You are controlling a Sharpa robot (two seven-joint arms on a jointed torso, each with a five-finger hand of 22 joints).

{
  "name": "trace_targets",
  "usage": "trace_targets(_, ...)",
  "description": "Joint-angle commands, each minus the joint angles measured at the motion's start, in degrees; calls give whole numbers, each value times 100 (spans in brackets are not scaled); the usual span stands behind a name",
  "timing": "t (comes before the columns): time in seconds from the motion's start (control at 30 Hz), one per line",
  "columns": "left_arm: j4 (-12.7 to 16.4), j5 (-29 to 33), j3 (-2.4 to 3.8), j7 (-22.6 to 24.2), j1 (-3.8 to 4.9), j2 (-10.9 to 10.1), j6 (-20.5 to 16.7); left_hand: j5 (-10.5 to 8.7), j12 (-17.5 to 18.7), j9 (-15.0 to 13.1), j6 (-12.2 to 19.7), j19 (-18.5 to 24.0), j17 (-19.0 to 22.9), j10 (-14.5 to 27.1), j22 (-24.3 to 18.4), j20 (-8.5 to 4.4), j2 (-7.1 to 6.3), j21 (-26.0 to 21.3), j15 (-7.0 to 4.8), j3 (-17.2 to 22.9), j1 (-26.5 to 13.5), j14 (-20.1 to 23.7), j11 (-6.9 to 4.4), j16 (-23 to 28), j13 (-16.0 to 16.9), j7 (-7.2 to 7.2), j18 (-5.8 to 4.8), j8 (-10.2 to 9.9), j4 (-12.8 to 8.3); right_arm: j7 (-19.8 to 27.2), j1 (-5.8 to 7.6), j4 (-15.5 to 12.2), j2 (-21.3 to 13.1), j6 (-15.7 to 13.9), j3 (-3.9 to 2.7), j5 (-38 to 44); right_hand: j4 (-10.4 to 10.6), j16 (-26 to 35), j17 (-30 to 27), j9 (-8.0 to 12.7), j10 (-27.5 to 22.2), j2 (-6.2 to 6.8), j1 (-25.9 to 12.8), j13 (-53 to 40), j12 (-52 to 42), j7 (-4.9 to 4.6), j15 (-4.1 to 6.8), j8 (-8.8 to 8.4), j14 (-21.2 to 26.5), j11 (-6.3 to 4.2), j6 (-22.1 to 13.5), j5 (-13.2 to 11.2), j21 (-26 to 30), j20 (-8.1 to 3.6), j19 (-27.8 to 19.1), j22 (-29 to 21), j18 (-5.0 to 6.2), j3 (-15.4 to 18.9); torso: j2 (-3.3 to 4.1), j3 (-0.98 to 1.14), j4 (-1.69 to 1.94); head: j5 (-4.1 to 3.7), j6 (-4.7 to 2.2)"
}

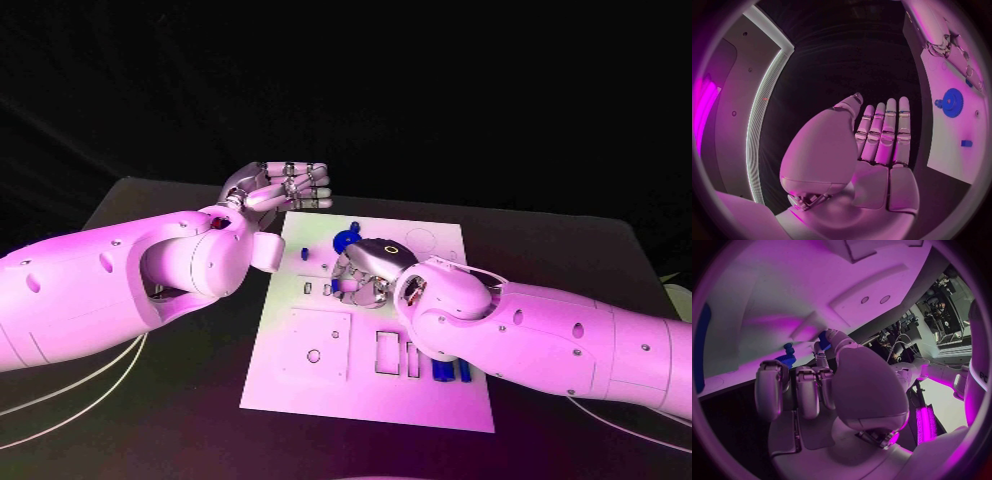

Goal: Assemble the parts on the task board

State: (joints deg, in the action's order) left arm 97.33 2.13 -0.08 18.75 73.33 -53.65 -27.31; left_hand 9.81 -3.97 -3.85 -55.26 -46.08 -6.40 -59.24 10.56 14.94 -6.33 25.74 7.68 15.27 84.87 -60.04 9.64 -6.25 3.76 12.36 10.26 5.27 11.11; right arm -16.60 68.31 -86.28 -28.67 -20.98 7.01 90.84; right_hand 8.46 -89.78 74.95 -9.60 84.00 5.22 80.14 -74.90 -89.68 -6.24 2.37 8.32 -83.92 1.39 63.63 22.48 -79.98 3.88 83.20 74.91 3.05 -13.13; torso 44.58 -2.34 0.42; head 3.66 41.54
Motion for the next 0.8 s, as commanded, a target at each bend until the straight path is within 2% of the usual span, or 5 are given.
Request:
trace_targets(0.03, 10, -24, 4, 7, 4, 9, 115, -24, 30, 5, -23, 39, -7, 14, 7, 18, 1, 25, 11, -1, 58, -38, 24, 29, -4, 3, 6, -14, -18, -77, -22, 19, 0, 208, 19, 117, 10, -22, 1505, -101, 572, 17, -61, -1476, 1, 64, 14, 37, -608, -22, 72, 18, 20, -16, -24, 480, -16, -10, -1, -1, -2, 5, 3)
trace_targets(0.17, 11, -24, 4, 4, 4, 7, 117, -24, 30, 5, -23, 39, -7, 14, 7, 18, 1, 25, 11, -1, 58, -38, 24, 29, -4, 3, 6, -14, -18, -107, -24, 8, -2, 207, 19, 144, 12, -22, 1505, -101, 567, 33, -81, -1470, 7, 59, 11, 33, -608, -18, 65, 18, 20, -13, -24, 482, -17, -5, 0, -1, -1, 5, 0)
trace_targets(0.53, 12, -24, 4, -3, 4, 2, 122, -24, 30, 5, -23, 39, -7, 14, 7, 18, 1, 25, 11, -1, 58, -38, 24, 29, -4, 3, 6, -14, -18, -172, -29, -39, -23, 162, 19, 205, 47, -22, 1505, -94, 531, 185, -275, -1429, 47, 23, -15, -11, -608, 14, -1, 33, 51, 8, -38, 467, -11, 59, 0, -1, 0, 9, 11)
trace_targets(0.63, 11, -24, 4, -6, 4, 2, 126, -24, 30, 5, -23, 39, -7, 14, 7, 18, 1, 25, 11, -1, 58, -38, 24, 29, -4, 3, 6, -14, -18, -183, -30, -38, -27, 98, 20, 216, 75, -22, 1505, -82, 521, 233, -364, -1417, 59, -4, -34, -51, -608, 38, -60, 132, 54, 22, -37, 472, -12, 92, -2, -2, 0, -2, 9)
trace_targets(0.8, 10, -24, 4, -11, 4, 3, 130, -24, 30, 5, -23, 39, -7, 14, 7, 18, 1, 25, 11, -1, 58, -38, 24, 29, -4, 3, 6, -14, -18, -191, -30, -31, -25, 39, 20, 222, 80, -22, 1505, -75, 515, 253, -394, -1411, 65, -18, -44, -72, -608, 49, -91, 162, 63, 31, -41, 467, -10, 106, 0, -2, 0, -16, 7)
